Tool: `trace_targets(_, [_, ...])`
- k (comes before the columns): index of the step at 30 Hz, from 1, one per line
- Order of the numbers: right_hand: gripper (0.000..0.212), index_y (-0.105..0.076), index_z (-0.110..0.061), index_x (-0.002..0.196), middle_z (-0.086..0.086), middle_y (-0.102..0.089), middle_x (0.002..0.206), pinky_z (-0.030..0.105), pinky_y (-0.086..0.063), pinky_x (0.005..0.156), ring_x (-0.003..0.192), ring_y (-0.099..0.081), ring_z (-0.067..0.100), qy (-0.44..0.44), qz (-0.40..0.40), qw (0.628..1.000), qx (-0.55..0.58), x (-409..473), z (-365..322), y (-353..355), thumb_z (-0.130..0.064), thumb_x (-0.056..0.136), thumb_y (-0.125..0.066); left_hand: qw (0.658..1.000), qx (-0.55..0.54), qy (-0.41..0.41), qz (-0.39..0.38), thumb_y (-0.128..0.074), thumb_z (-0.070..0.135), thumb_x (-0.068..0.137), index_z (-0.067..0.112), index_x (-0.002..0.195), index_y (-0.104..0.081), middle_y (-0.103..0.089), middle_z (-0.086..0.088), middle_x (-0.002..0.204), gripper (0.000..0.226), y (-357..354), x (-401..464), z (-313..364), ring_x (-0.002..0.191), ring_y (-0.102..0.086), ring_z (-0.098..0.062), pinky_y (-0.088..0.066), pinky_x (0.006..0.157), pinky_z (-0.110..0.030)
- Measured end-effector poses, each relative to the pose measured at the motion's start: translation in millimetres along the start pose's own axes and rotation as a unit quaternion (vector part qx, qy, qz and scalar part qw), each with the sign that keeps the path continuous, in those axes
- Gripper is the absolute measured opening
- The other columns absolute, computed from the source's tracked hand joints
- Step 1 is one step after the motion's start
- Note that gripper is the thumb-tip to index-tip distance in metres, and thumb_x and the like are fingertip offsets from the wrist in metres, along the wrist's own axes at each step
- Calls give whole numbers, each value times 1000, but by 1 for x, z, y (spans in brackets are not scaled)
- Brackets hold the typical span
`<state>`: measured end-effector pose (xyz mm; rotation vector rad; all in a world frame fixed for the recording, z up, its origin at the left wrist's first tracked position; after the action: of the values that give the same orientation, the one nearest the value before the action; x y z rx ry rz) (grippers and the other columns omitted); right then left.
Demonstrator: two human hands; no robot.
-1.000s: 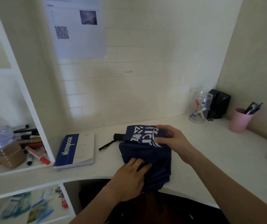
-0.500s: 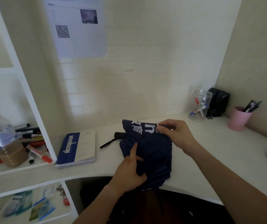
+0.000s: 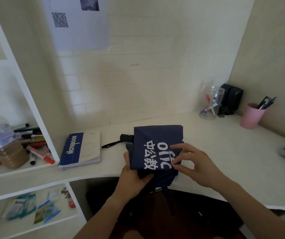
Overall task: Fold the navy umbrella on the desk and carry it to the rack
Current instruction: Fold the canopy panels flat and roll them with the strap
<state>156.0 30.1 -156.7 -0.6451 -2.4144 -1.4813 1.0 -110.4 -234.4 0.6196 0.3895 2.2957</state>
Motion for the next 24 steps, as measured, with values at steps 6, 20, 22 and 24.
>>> trace_targets(6, [6, -72, -34, 96, -19, -65, 128, 29, -52, 92, 108, -57, 7, 25, -56, 994, -92, -9, 12, -29, -30, 91, -70, 999, -2, -7, 41, -86, 55, 69, 41, 153, -2, -52, 27, 131, 119, 9, -11, 6, 115, -59, 5, -49, 95, -11])
trace_targets(20, [16, -73, -32, 95, -14, -66, 129, 27, -42, 107, 127, -49, 13, 48, -84, 981, -170, -2, 18, -36, -44, 89, -65, 982, -139, 128, -11, -76, -1, 86, 23, 123, -62, -66, 0, 122, 46, 11, 41, -19, 111, -66, -16, -60, 91, -33])
trace_targets(22, [29, -77, -29, 92, -12, -71, 122, 37, -41, 112, 134, -48, 18, 49, -55, 979, -189, -1, 17, -32, -49, 93, -55, 987, -117, 104, -41, -73, -7, 86, 25, 126, -58, -64, 7, 123, 53, 6, 43, -13, 114, -65, -14, -59, 95, -35])
trace_targets(24, [36, -79, -26, 88, -11, -75, 110, 40, -37, 116, 132, -50, 20, 57, -31, 974, -216, 2, 14, -34, -47, 96, -52, 988, -112, 80, -73, -70, -10, 87, 28, 127, -55, -62, 7, 127, 57, 2, 45, -10, 116, -65, -10, -59, 95, -38])
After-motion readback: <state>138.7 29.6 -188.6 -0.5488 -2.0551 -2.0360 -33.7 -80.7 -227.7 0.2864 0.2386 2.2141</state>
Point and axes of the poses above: each hand's wrist, its own x-axis towards the middle knuckle, its own y-axis out of the back of the hand, z = x × y, the point moved 10 cm from there along x, towards the middle knuckle
